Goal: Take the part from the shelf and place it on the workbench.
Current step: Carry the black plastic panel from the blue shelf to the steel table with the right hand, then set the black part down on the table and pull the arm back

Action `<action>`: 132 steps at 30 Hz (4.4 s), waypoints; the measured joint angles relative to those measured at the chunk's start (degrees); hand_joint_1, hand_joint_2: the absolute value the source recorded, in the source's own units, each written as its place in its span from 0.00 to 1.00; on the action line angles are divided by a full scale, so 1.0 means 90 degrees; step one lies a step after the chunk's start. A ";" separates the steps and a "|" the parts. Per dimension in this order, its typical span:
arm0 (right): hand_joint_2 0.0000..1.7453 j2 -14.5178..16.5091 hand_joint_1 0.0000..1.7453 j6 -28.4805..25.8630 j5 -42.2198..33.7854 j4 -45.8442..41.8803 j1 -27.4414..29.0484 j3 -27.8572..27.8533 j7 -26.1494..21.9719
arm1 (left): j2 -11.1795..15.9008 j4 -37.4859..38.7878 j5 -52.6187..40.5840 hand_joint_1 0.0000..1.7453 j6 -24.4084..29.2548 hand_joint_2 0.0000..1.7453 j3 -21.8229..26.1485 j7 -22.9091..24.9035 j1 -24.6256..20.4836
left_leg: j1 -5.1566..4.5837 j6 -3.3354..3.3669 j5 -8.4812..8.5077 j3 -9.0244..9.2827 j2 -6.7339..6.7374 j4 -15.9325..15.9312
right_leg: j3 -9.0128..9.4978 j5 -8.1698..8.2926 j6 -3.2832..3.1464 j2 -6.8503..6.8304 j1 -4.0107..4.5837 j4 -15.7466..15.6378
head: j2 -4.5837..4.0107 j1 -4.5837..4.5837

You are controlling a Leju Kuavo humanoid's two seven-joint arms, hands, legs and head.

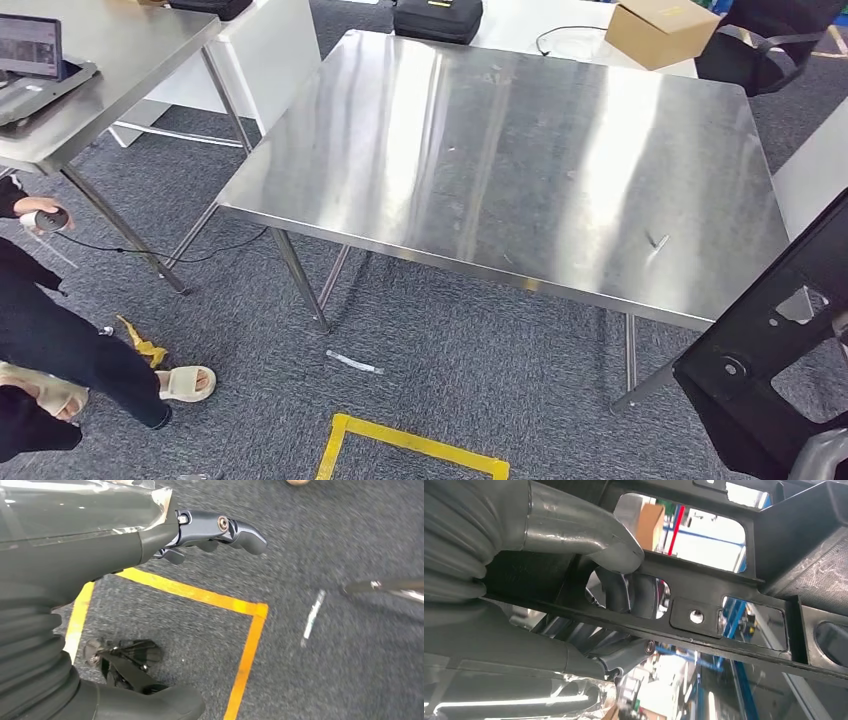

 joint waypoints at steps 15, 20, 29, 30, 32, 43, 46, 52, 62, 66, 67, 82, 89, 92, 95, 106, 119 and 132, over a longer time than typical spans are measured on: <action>1.00 0.0154 1.00 0.0165 0.0291 -0.0076 0.0014 -0.0260 -0.0130 | -0.0069 -0.0067 -0.0101 0.00 -0.0039 1.00 0.0120 0.0012 0.0001 | -0.0003 0.0189 0.0360 0.0354 0.0411 -0.0900 | -0.0343 -0.0326 0.0406 -0.0487 -0.0112 0.0734 | 0.0000 0.0086; 1.00 0.0184 1.00 0.0150 0.0251 -0.0074 0.0010 -0.0279 -0.0127 | -0.0072 -0.0099 -0.0104 0.00 -0.0038 1.00 0.0151 0.0010 -0.0006 | -0.0053 0.0173 0.0318 0.0393 0.0422 -0.0881 | 0.0135 -0.0081 0.0299 -0.0526 -0.0109 -0.0084 | 0.0000 0.0069; 1.00 0.0249 1.00 0.0191 0.0166 -0.0075 -0.0011 -0.0323 -0.0080 | -0.0078 -0.0123 -0.0166 0.00 -0.0070 1.00 0.0167 0.0022 0.0006 | -0.0008 0.0055 0.0380 0.0425 0.0417 -0.0979 | 0.0136 -0.0077 0.0211 -0.0525 -0.0046 -0.0082 | 0.0000 0.0064; 1.00 0.0256 1.00 0.0186 0.0211 -0.0075 -0.0016 -0.0337 -0.0088 | -0.0081 -0.0126 -0.0177 0.00 -0.0084 1.00 0.0168 0.0027 0.0006 | 0.0000 0.0005 0.0382 0.0425 0.0417 -0.0983 | 0.0135 -0.0077 0.0200 -0.0526 -0.0041 -0.0081 | 0.0000 0.0066; 1.00 0.0267 1.00 0.0170 0.0283 -0.0075 -0.0023 -0.0376 -0.0104 | -0.0092 -0.0126 -0.0203 0.00 -0.0109 1.00 0.0169 0.0032 0.0006 | 0.0005 -0.0034 0.0383 0.0424 0.0417 -0.0985 | 0.0135 -0.0079 0.0197 -0.0526 -0.0036 -0.0079 | 0.0000 0.0067; 1.00 0.0272 1.00 0.0157 0.0418 -0.0061 -0.0042 -0.0464 -0.0106 | -0.0102 -0.0129 -0.0287 0.00 -0.0125 1.00 0.0175 0.0018 -0.0030 | 0.0057 0.0153 0.0607 0.0655 0.0437 -0.1435 | -0.0121 -0.0291 0.0267 -0.0509 -0.0094 0.0402 | 0.0000 0.0087; 1.00 0.0266 1.00 0.0157 0.0420 -0.0032 -0.0039 -0.0466 -0.0101 | -0.0106 -0.0126 -0.0287 0.00 -0.0125 1.00 0.0176 0.0019 -0.0032 | 0.0103 0.0111 0.0592 0.0656 0.0435 -0.1448 | -0.0638 -0.0580 0.0343 -0.0502 -0.0172 0.1367 | 0.0000 0.0087; 1.00 0.0260 1.00 0.0157 0.0445 0.0032 -0.0052 -0.0460 -0.0073 | -0.0078 -0.0124 -0.0283 0.00 -0.0126 1.00 0.0202 0.0013 -0.0021 | 0.0225 -0.0299 0.0304 0.0627 0.0416 -0.1140 | 0.0047 -0.0024 0.0613 -0.0513 -0.0369 -0.0050 | 0.0000 0.0126; 1.00 0.0267 1.00 0.0157 0.0467 0.0048 -0.0050 -0.0457 -0.0060 | -0.0091 -0.0126 -0.0275 0.00 -0.0127 1.00 0.0205 0.0007 -0.0026 | 0.0133 -0.0141 -0.0425 -0.0649 0.0270 0.0985 | 0.0128 -0.0253 0.0071 -0.0410 -0.0101 0.0085 | 0.0000 0.0008; 1.00 0.0266 1.00 0.0157 0.0472 0.0052 -0.0059 -0.0453 -0.0058 | -0.0083 -0.0126 -0.0276 0.00 -0.0125 1.00 0.0228 0.0007 -0.0011 | -0.0103 0.0220 0.0468 -0.0232 0.0204 -0.0378 | 0.0228 -0.0352 0.0014 -0.0354 -0.0003 0.0079 | 0.0000 0.0013; 1.00 0.0264 1.00 0.0157 0.0472 0.0055 -0.0058 -0.0452 -0.0055 | -0.0079 -0.0126 -0.0275 0.00 -0.0124 1.00 0.0237 0.0006 -0.0011 | -0.0149 0.0257 0.0514 -0.0150 0.0207 -0.0590 | 0.0226 -0.0378 0.0034 -0.0341 0.0006 0.0067 | 0.0000 0.0015; 1.00 0.0192 1.00 0.0112 0.0501 0.0092 -0.0031 -0.0427 -0.0022 | -0.0118 -0.0117 -0.0275 0.00 -0.0127 1.00 0.0260 0.0008 -0.0004 | -0.0064 0.0111 0.0232 0.0465 0.0249 -0.0892 | -0.0169 -0.0129 0.0481 -0.0521 -0.0111 0.0176 | 0.0000 0.0040; 1.00 0.0208 1.00 0.0078 0.0555 0.0069 0.0026 -0.0423 0.0001 | -0.0116 -0.0118 -0.0276 0.00 -0.0128 1.00 0.0250 0.0013 -0.0036 | -0.0028 -0.0105 -0.0206 0.0096 0.0263 0.0003 | 0.0053 -0.0149 0.0048 -0.0487 -0.0109 0.0074 | 0.0000 -0.0016; 1.00 0.0215 1.00 0.0077 0.0607 0.0066 0.0030 -0.0422 0.0019 | -0.0117 -0.0117 -0.0276 0.00 -0.0129 1.00 0.0246 0.0015 -0.0034 | -0.0019 -0.0127 -0.0435 -0.0558 0.0247 0.0840 | 0.0100 -0.0210 -0.0023 -0.0469 -0.0073 0.0076 | 0.0000 -0.0029; 1.00 0.0215 1.00 0.0077 0.0605 0.0065 0.0034 -0.0422 0.0022 | -0.0114 -0.0117 -0.0275 0.00 -0.0135 1.00 0.0248 0.0015 -0.0034 | -0.0024 -0.0039 0.0245 -0.0410 0.0234 0.0044 | 0.0199 -0.0292 -0.0025 -0.0436 -0.0060 0.0071 | 0.0000 -0.0030; 1.00 0.0131 1.00 0.0075 0.0468 0.0032 0.0091 -0.0432 -0.0008 | -0.0106 -0.0104 -0.0276 0.00 -0.0169 1.00 0.0255 -0.0001 -0.0088 | -0.0086 0.0290 0.0489 0.0088 0.0225 -0.0791 | -0.0417 -0.1041 0.0134 -0.0414 0.0004 0.1466 | 0.0000 -0.0015; 1.00 0.0069 1.00 0.0042 0.0418 0.0017 0.0141 -0.0426 -0.0053 | -0.0107 -0.0104 -0.0269 0.00 -0.0152 1.00 0.0250 -0.0026 -0.0102 | -0.0115 0.0024 -0.0057 0.0002 0.0181 -0.0215 | 0.0126 -0.0124 0.0042 -0.0456 -0.0082 -0.0069 | 0.0000 -0.0055; 1.00 -0.0036 1.00 -0.0004 0.0370 0.0032 0.0107 -0.0413 -0.0055 | -0.0109 -0.0096 -0.0218 0.00 -0.0148 1.00 0.0246 -0.0038 -0.0089 | 0.0028 0.0026 0.0389 0.0121 0.0174 -0.0765 | 0.0278 -0.0309 0.0368 -0.0443 -0.0161 -0.0096 | 0.0000 -0.0091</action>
